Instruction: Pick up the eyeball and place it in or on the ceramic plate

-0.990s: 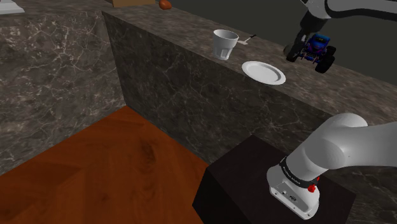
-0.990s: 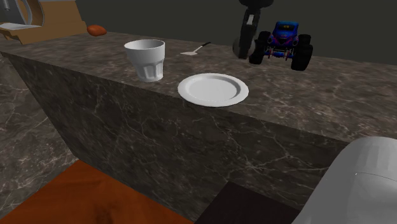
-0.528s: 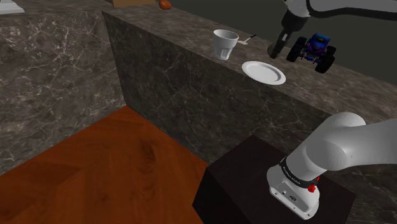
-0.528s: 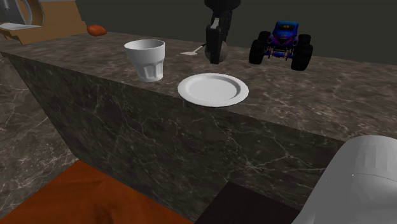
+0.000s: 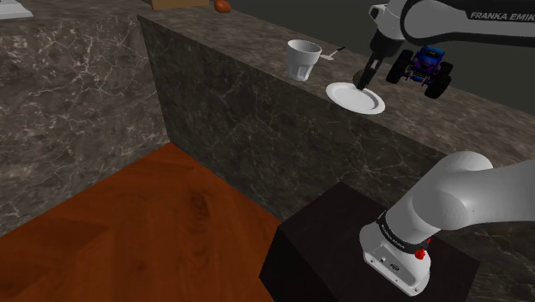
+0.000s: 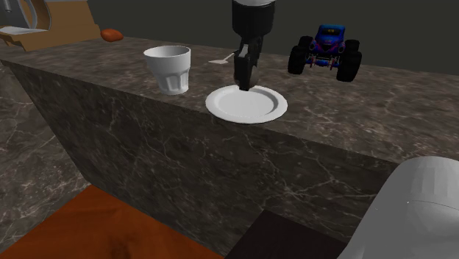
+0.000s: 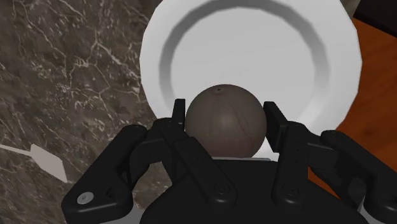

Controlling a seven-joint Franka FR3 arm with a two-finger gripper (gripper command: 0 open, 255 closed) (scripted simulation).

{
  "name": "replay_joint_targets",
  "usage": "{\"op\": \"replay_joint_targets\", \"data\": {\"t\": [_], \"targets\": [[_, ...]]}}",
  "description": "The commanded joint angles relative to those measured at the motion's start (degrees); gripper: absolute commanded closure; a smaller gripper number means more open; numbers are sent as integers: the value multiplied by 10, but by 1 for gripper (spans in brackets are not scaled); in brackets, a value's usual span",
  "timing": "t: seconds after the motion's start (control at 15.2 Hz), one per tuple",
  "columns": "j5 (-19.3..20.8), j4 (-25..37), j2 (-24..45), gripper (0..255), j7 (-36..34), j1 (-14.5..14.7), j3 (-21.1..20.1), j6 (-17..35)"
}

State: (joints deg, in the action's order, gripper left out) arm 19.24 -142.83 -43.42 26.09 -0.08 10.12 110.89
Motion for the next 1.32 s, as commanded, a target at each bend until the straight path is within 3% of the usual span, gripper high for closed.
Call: {"op": "replay_joint_targets", "data": {"t": [0.0, 0.2, 0.73, 0.79, 1.12, 1.25], "targets": [[3, -15, 0, 255, -3, -1, 2, 15], [8, -40, 1, 255, -9, -3, 5, 41], [8, -40, 1, 255, -9, -3, 5, 41], [8, -40, 1, 0, -9, -3, 5, 41], [8, -40, 1, 0, -9, -3, 5, 41], [-1, -11, -10, 0, -6, 1, -6, -1]]}}
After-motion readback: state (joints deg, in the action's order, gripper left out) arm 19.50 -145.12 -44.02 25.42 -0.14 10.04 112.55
